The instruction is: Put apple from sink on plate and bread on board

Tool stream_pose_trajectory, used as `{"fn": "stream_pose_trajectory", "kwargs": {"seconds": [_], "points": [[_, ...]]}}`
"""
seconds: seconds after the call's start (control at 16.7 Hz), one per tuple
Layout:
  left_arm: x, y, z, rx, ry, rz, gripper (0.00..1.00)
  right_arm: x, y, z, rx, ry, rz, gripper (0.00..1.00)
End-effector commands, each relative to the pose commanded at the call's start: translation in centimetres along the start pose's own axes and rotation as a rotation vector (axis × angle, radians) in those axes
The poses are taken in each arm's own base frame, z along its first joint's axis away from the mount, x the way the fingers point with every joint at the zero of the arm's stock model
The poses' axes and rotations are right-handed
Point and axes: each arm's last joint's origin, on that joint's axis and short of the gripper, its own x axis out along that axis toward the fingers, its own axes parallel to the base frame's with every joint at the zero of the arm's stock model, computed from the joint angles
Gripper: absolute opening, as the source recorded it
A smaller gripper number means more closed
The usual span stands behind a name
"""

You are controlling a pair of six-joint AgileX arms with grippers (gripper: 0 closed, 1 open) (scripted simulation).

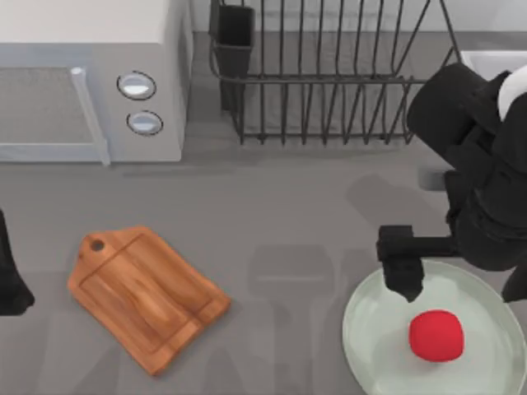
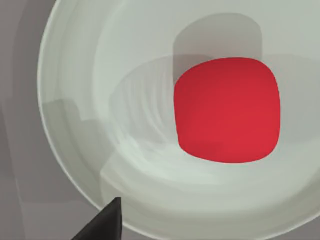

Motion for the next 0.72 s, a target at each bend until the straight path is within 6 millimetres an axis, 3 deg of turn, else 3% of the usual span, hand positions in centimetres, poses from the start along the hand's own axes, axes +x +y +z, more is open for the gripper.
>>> {"fn": "stream_pose_trajectory", "kwargs": {"seconds": [0.3, 0.48, 0.72], "points": [[0.0, 0.0, 0.0, 0.0, 0.0, 0.0, 1.0, -0.2, -1.1, -0.3, 0.0, -0.048, 0.032, 1.0], [0.0, 0.0, 0.0, 0.0, 0.0, 0.0, 1.0, -0.7, -3.6, -1.5, -0.001, -0.178, 0.105, 1.0], [0.0, 0.0, 0.0, 0.0, 0.0, 0.0, 1.0, -1.2, -8.1, -4.6, -0.003, -0.484, 0.214, 1.0]]}}
